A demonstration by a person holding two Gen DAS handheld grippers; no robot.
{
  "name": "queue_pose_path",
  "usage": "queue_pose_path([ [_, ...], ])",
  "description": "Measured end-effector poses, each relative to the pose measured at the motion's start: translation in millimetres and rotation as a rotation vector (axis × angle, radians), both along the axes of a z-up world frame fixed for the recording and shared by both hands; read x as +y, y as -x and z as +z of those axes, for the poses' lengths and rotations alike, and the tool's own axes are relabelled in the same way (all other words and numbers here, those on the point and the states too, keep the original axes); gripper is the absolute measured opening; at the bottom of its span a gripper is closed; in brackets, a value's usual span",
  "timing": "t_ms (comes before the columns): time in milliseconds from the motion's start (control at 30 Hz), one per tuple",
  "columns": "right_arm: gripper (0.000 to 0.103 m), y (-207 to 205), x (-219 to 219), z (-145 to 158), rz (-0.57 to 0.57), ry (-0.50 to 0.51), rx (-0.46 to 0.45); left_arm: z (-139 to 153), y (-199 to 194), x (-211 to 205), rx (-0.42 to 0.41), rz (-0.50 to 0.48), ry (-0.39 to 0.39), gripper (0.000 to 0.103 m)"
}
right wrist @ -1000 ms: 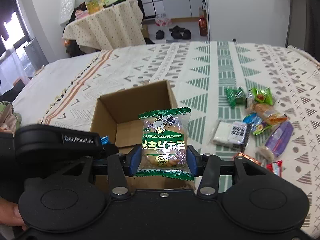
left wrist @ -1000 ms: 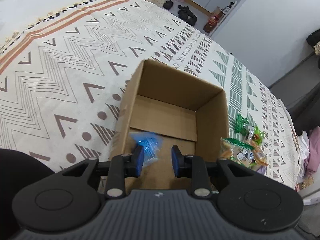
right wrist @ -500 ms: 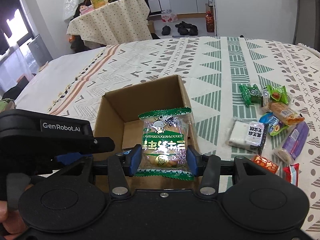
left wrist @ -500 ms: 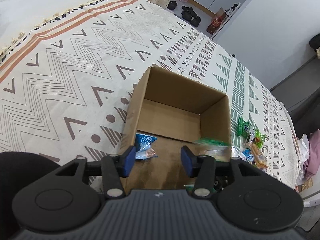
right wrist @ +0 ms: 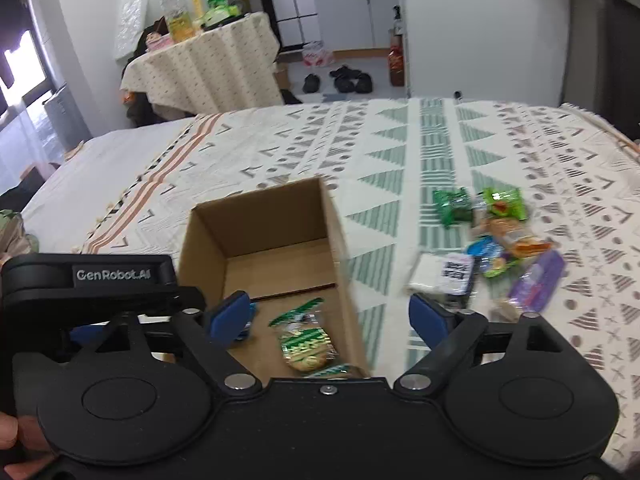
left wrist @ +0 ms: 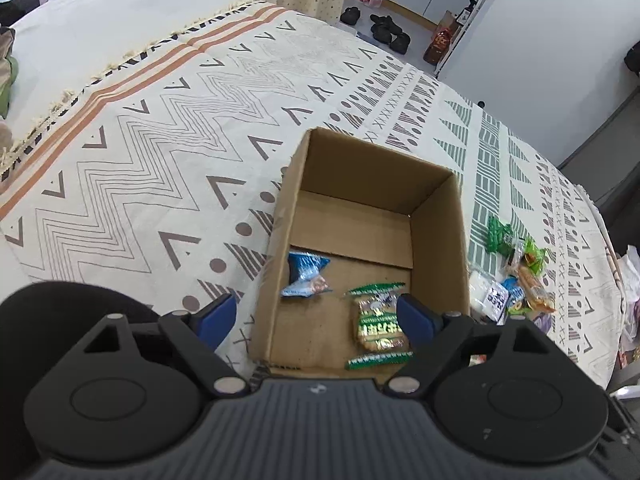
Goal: Organize snacks
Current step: 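Lower the green-wrapped cake into the box and open the right gripper, then move both grippers back toward the remaining snack pile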
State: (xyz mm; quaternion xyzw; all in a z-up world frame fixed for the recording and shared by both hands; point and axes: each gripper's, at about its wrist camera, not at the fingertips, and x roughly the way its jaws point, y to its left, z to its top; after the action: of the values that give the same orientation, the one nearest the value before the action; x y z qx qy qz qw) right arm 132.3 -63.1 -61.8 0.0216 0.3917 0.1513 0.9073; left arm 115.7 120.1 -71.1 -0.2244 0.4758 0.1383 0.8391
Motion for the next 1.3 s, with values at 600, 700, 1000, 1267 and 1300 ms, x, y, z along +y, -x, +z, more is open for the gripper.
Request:
queue_pose_path([
  [600, 0.103, 33.2, -84.3, 18.9, -0.108, -0.066, -0.054, 32.3, 22.1, -69.3, -0.088, -0.081, -0.054, 0.103],
  [700, 0.103, 34.7, -99.8, 18.0, -0.145, -0.103, -0.033, 37.6, 26.7, -80.4, -0.109, -0.087, -0.078, 0.103],
  [1000, 0.103, 47.7, -139.0, 19.2, -0.189, -0.131, -0.069, 40.2, 38.3, -114.1, -0.117, -0.1, -0.102, 0.103],
  [1267, 0.103, 54.3, -172.2, 15.0, -0.228, -0.156, -0.094, 36.7, 43.6, -148.2, -0.083, -0.115, -0.14, 0.103],
  [1300, 0.103, 54.6, -176.9, 14.2, -0.236, -0.165, -0.096, 36.1, 43.6, -151.1, -0.079, -0.12, -0.132, 0.103],
])
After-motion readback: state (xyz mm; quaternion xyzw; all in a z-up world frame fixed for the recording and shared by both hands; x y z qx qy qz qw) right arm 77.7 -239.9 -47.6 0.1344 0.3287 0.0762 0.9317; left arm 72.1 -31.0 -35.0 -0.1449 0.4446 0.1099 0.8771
